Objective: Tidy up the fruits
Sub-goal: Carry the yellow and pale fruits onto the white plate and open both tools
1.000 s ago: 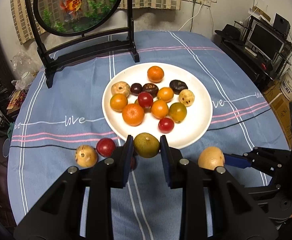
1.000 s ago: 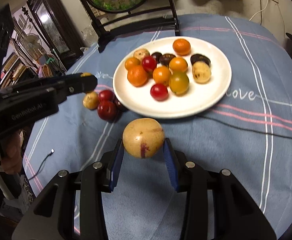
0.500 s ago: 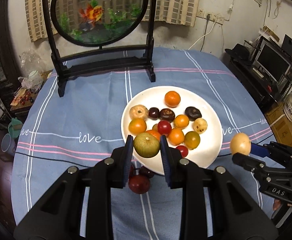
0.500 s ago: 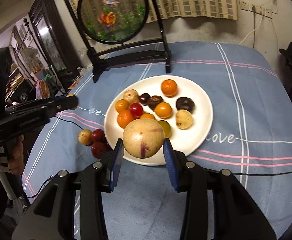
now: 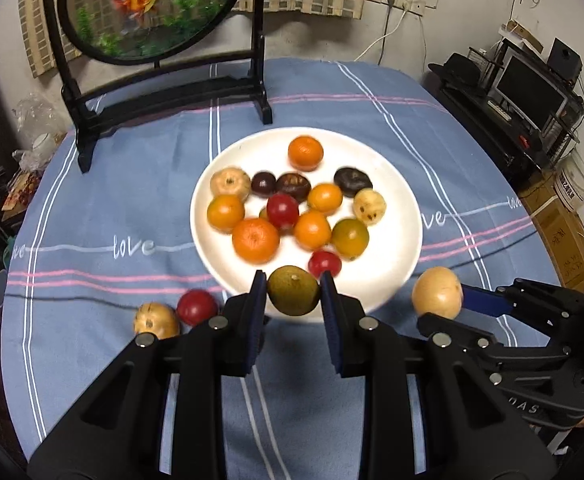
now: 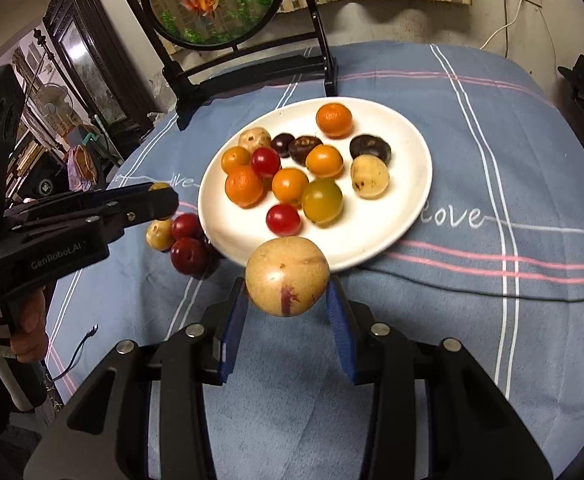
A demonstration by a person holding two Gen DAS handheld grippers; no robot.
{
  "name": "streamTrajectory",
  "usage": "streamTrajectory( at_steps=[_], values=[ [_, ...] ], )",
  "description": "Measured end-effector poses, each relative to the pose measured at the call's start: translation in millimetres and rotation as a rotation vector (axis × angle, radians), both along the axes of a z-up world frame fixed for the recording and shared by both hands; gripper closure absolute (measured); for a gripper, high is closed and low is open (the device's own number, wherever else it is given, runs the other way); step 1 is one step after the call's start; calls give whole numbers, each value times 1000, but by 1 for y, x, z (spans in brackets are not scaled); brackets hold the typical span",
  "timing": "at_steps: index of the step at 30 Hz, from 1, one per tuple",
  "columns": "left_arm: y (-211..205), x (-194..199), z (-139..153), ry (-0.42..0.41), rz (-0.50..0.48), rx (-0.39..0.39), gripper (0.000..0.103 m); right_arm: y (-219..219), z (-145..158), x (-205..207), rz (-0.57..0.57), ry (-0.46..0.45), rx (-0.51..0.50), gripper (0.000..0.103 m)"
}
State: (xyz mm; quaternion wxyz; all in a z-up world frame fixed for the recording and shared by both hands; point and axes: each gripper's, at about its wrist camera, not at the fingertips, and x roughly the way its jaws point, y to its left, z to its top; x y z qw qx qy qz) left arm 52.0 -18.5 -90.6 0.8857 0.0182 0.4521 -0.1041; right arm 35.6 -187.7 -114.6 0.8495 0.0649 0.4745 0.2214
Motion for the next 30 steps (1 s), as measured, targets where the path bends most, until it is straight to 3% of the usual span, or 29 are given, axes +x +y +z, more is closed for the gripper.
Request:
streamTrajectory(
  at_steps=[11, 19, 30],
  values=[
    [-9, 55, 34, -87, 21, 28, 76, 8, 39, 58, -1, -114, -36, 62],
    [-8, 74, 24, -65, 40, 25, 76, 10, 40, 84, 13, -126, -40, 62],
    [-15, 97, 2, -25, 32, 61, 75, 12, 18, 108, 15, -69, -43, 62]
  ],
)
